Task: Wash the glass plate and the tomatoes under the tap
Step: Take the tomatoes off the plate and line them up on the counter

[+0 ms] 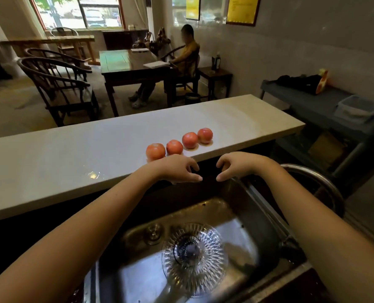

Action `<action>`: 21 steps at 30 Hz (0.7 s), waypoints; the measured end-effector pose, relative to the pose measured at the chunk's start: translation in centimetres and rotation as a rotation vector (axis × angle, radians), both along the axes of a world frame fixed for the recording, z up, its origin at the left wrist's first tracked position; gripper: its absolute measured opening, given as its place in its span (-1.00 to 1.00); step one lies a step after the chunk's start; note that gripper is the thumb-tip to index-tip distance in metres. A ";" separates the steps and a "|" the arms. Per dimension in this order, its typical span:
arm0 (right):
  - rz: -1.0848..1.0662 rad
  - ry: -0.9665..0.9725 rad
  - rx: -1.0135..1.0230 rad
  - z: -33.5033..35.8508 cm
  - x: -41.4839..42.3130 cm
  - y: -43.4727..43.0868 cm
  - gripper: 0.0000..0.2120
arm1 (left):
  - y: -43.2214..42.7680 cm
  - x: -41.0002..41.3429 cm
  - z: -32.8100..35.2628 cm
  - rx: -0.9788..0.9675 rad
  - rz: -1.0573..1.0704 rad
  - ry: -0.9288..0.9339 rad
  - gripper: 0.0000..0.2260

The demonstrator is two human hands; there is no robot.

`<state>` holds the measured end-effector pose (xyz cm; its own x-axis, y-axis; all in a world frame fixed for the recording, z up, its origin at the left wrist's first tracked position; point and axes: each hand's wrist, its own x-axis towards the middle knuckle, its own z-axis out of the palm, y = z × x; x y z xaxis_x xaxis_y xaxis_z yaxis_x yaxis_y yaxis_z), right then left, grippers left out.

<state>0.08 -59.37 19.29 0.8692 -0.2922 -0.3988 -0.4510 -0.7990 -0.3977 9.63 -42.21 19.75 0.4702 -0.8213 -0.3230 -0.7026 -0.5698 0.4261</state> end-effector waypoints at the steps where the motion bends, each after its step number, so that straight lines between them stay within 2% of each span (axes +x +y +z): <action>1: 0.013 0.028 -0.008 -1.2 -0.3 0.3 -0.46 | 0.1 -0.2 -1.2 0.036 -0.012 0.010 -0.56; 4: 0.028 0.113 0.030 -5.2 -1.0 0.8 -0.41 | 0.5 -0.6 -5.0 0.143 -0.055 0.012 -0.51; 8: 0.010 0.204 0.096 -11.0 -2.2 0.6 -0.44 | 1.4 -0.7 -11.4 0.257 -0.055 0.068 -0.41; 12: -0.073 0.281 0.160 -17.2 -4.1 0.2 -0.39 | 2.6 -1.0 -18.4 0.362 -0.045 0.094 -0.41; 15: -0.151 0.330 0.214 -21.2 -5.1 0.2 -0.33 | 3.6 -1.5 -22.8 0.390 -0.056 0.151 -0.44; 21: -0.223 0.372 0.267 -27.4 -6.2 0.4 -0.40 | 5.2 -2.7 -29.6 0.394 -0.023 0.202 -0.49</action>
